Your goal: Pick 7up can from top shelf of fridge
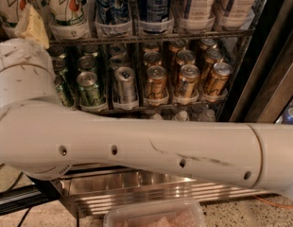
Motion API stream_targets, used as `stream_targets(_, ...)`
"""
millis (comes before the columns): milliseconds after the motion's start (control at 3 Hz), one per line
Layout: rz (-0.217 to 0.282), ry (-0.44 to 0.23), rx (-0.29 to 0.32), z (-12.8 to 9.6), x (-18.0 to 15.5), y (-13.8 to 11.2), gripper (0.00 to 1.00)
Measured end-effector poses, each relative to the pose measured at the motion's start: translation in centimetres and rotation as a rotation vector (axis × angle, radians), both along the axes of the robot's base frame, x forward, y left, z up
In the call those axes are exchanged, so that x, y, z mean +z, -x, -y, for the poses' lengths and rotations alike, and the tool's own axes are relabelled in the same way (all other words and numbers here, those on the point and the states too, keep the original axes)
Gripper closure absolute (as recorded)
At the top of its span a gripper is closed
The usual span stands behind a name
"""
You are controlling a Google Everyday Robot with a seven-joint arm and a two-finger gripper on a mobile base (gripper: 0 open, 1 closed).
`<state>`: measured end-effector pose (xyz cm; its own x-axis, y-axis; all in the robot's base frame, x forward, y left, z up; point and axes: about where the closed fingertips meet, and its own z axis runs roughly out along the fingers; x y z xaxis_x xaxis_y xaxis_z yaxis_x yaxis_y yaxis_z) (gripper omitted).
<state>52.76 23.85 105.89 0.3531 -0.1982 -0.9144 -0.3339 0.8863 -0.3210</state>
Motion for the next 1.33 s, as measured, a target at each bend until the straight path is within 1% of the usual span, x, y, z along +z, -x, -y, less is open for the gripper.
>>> stream_targets(667, 0.009, -0.024, -0.029, 0.1, 0.3, -0.9, 0.41)
stream_targets(1000, 0.016, -0.045, -0.051, 0.4, 1.1, -3.6, 0.47)
stream_targets(1333, 0.024, -0.032, -0.071, 0.7, 1.8, -5.1, 0.51)
